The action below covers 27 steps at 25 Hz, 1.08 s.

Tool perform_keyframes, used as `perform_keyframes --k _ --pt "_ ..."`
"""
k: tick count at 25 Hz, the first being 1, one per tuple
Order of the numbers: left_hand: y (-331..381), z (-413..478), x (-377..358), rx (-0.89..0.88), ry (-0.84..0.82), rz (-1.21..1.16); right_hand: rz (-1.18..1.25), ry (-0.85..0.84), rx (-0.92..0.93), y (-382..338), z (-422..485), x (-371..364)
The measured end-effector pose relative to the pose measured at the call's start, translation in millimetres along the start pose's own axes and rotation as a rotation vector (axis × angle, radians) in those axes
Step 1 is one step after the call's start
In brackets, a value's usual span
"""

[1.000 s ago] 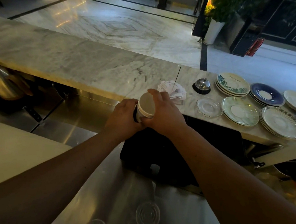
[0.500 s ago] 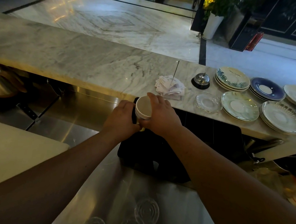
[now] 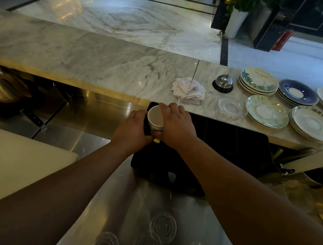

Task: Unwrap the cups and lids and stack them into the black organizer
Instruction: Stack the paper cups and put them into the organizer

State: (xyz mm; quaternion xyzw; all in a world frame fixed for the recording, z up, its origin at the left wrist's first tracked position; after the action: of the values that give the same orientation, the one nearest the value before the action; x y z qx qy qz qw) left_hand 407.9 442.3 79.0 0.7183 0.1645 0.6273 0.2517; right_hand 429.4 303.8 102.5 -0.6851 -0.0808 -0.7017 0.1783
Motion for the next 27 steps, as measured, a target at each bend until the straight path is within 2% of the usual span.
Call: perform_keyframes --k 7,12,20,27 --pt "-16 -11 -2 -0.006 -0.049 0.016 -0.074 -0.056 0.009 -6 -7 -11" --pt "-36 -43 4 0.007 -0.045 0.117 -0.064 -0.105 0.032 -6 -37 -7" --pt "-65 -111 -20 0.002 -0.182 0.186 -0.065 -0.131 -0.121 9 -139 -9" --pt "-38 -160 -75 -0.118 -0.308 0.18 -0.014 -0.09 -0.295 44 -269 -26"
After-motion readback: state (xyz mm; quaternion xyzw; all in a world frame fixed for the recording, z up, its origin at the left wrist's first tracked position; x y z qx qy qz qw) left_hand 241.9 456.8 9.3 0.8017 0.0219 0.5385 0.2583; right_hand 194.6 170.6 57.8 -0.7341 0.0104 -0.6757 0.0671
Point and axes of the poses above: each hand's wrist, its own z-axis towards the middle knuckle, its own x-axis out of the back of the hand, y = z × x, the point moved 8 cm from there along z, towards the middle knuckle, and after that the axes turned 8 degrees about -y, right-handed, at the moved point
